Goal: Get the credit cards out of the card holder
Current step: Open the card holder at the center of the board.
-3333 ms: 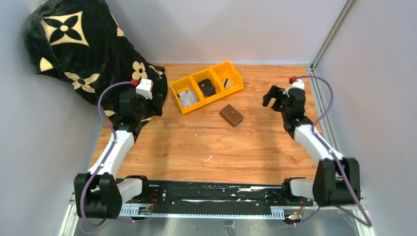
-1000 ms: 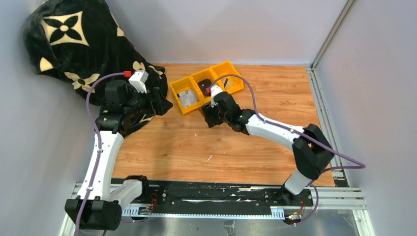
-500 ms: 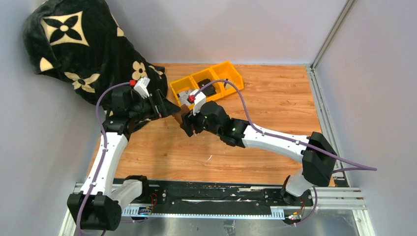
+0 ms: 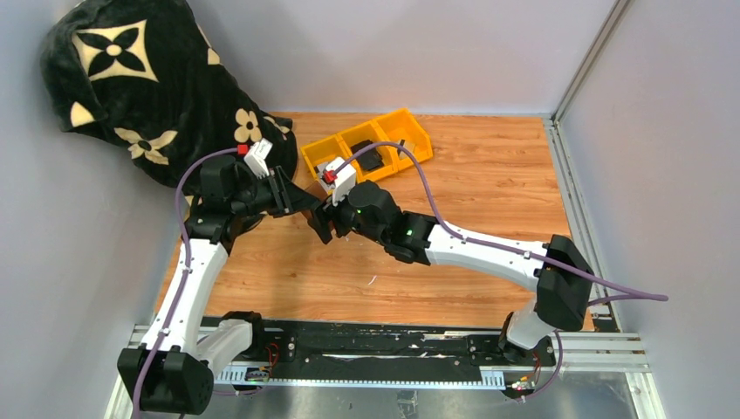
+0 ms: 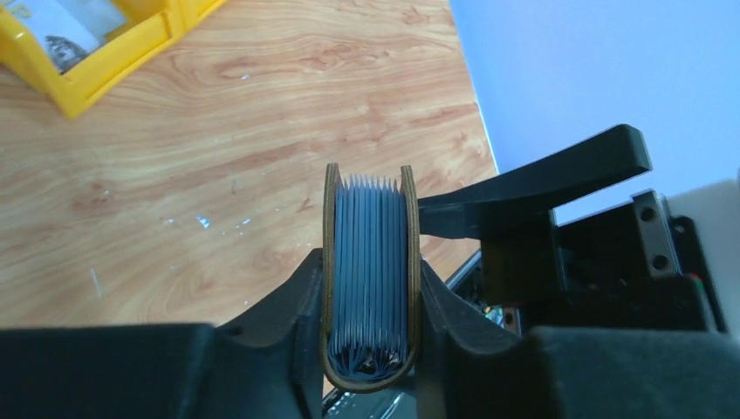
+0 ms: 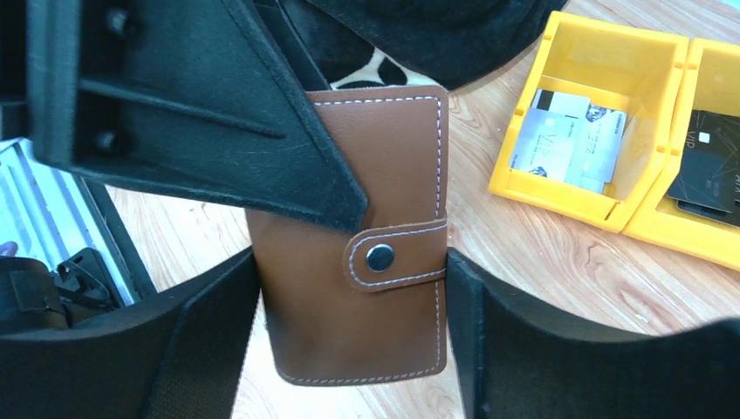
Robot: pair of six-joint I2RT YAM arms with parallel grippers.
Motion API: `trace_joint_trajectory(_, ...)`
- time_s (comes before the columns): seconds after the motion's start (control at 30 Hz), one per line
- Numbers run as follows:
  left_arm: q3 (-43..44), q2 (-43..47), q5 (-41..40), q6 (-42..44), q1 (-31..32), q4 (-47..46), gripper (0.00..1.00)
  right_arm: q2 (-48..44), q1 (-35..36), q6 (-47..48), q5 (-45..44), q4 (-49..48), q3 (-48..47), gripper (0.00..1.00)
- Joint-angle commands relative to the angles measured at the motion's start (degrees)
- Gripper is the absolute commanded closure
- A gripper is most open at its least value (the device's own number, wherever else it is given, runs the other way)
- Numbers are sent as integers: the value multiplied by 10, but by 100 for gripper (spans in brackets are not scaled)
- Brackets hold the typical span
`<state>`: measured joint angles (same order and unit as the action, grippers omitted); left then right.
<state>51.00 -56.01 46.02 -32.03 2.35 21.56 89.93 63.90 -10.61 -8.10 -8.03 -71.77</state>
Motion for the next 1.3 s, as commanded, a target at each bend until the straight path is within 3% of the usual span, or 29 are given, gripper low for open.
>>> trace_joint_trajectory(0.0,16,-3,8,22,-1,17,79,-13,8,-2,2,-27,-32,19)
trace_joint_trajectory(0.07,30,-7,6,37,0,34,86,-26,7,-8,9,-18,-28,12)
trace_joint_trajectory(0.2,49,-6,-12,59,-1,58,91,-70,-8,-27,8,0,-6,12)
trace_joint_trajectory(0.33,54,0,-23,60,0,62,93,-99,-20,-59,-15,40,-7,31)
trace_joint_trajectory(0.5,58,9,-30,57,0,65,95,-97,-11,-70,-22,66,-17,34)
trace_joint_trajectory(0.97,73,23,-39,14,0,91,100,-35,41,15,-91,59,-56,39)
trace_joint_trajectory(1.27,70,22,-29,-12,0,86,100,-5,42,34,-109,73,-84,59)
